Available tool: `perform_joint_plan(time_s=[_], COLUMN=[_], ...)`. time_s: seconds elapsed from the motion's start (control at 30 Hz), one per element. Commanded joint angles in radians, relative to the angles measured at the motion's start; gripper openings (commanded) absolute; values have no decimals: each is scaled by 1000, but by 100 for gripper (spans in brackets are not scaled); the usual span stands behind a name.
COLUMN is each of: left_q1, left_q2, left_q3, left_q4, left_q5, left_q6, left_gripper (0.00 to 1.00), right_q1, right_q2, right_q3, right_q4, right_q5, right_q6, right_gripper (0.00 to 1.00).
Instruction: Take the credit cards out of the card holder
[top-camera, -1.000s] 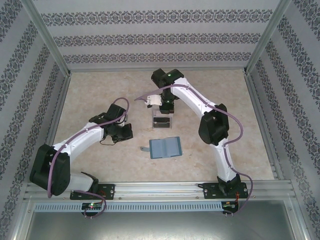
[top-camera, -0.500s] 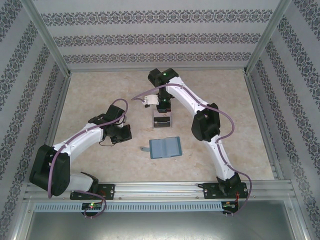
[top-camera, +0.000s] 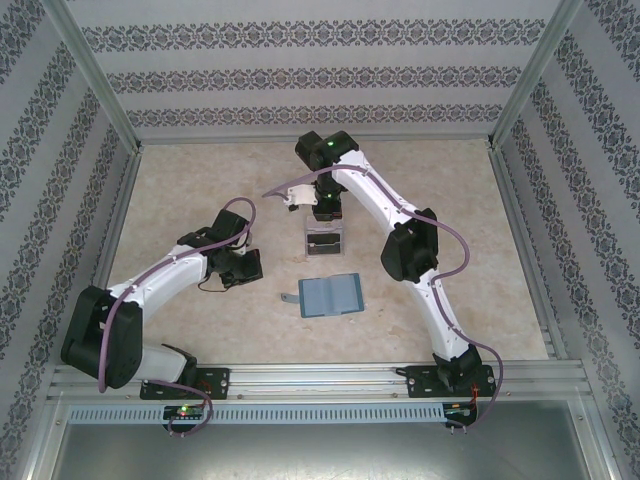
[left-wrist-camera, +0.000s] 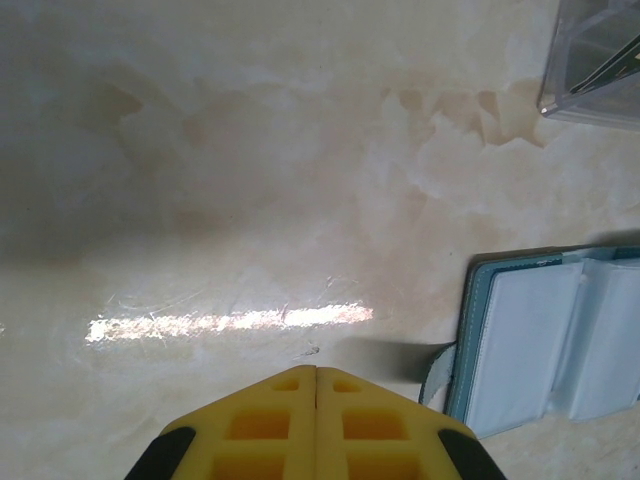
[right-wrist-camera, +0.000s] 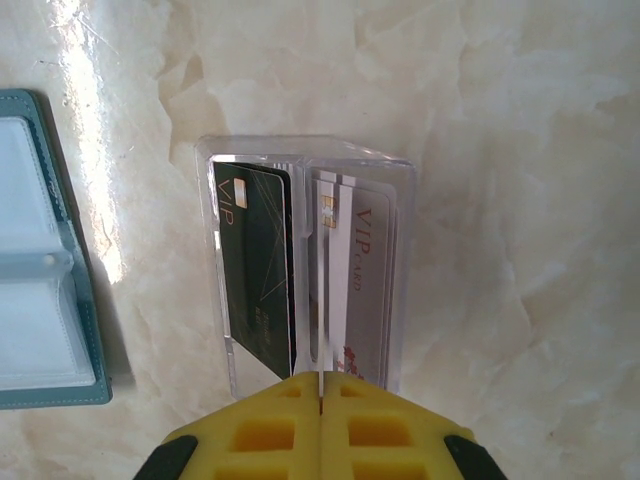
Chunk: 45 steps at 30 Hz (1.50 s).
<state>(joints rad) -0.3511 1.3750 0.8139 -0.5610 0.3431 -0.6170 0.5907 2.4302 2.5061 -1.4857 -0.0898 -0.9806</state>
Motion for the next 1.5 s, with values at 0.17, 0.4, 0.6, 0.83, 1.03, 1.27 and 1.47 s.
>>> perform_joint_plan(time_s=[0.17, 0.4, 0.6, 0.83, 1.03, 1.27, 1.47], left_q1=[12, 12, 13, 13, 12, 13, 13], left_q2=[12, 18, 33, 47, 56, 61, 63], left_q3=[29, 37, 43, 50, 52, 51, 44], left_q4=[-6, -14, -14, -14, -7, -7, -3], left_q5=[12, 9, 11, 19, 29, 33, 39], left_q6=[-7, -4, -4, -1, 1, 7, 8], left_gripper=[1, 1, 1, 1, 0, 0, 0], right_q1=[-9, -17, -20, -20, -20, -22, -25], right_q2=[-22, 23, 46, 52, 60, 76, 73], right_q3=[22, 17, 2, -31, -51, -54, -49], right_q4=[-22, -15, -11, -16, -18, -32, -37], right_q5=[25, 20, -16, -60, -95, -110, -90], right_q6=[-45, -58, -59, -39, 14, 82, 126], right_gripper=[0, 0, 0, 0, 0, 4, 11])
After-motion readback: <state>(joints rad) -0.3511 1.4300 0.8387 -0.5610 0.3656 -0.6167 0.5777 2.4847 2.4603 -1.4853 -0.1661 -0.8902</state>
